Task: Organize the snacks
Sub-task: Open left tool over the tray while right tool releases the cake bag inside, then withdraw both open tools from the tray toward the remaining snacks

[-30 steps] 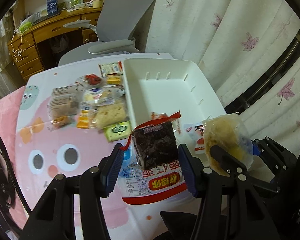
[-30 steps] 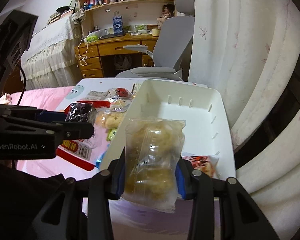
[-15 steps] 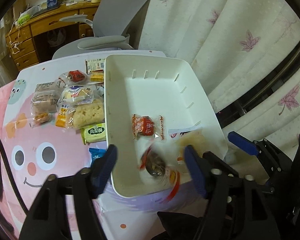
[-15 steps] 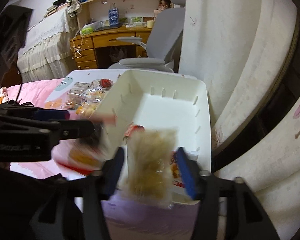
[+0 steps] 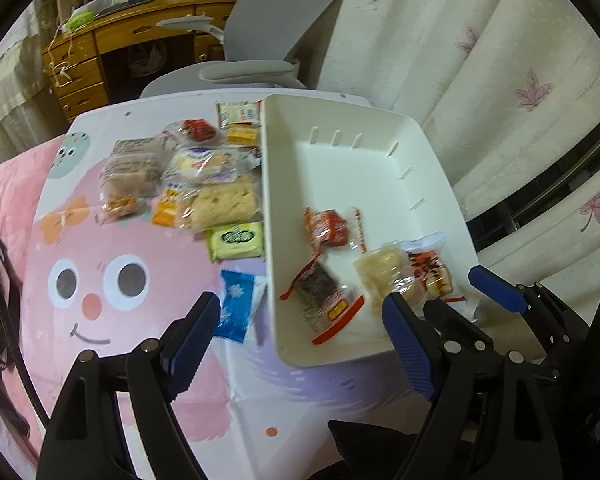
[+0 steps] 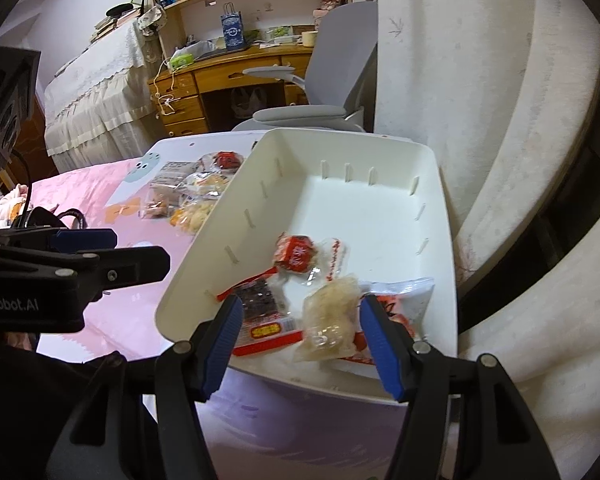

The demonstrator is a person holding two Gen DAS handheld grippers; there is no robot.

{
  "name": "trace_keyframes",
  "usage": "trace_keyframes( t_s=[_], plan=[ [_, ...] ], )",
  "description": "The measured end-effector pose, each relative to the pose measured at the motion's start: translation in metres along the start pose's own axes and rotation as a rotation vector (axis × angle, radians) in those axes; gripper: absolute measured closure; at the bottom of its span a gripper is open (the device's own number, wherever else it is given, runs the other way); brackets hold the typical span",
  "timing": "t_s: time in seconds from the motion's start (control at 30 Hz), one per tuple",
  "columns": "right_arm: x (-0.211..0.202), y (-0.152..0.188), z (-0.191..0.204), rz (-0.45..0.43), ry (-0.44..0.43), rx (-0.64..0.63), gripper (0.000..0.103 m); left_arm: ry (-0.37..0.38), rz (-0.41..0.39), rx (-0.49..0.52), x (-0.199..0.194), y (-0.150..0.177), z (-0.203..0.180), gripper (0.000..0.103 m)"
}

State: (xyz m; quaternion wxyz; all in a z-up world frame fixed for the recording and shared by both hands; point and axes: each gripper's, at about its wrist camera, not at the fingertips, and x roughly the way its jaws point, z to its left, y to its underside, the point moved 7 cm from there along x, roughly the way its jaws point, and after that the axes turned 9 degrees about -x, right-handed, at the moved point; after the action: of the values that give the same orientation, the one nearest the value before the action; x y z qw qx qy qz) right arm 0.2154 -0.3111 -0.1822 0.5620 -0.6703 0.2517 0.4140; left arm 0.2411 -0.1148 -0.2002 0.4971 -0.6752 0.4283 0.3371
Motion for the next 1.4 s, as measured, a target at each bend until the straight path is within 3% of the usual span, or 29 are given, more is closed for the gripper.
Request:
trace_keyframes(
  t_s=[0.37, 0.67, 1.4],
  plan=[
    [0.002, 0.004, 0.037, 0.033, -0.061, 0.058, 0.042, -0.052, 0.007, -0.083, -0.018, 0.019, 0.059, 0.021],
    [-0.005, 0.006, 0.064, 0.058, -0.027, 0.113, 0.042, -0.038, 0.028, -0.150, -0.030, 0.020, 0.115, 0.021],
    [0.006, 0.005, 0.162, 0.093, 0.077, 0.377, 0.042, 0.030, 0.104, -0.017, -0.048, -0.021, 0.218, 0.021]
  ],
)
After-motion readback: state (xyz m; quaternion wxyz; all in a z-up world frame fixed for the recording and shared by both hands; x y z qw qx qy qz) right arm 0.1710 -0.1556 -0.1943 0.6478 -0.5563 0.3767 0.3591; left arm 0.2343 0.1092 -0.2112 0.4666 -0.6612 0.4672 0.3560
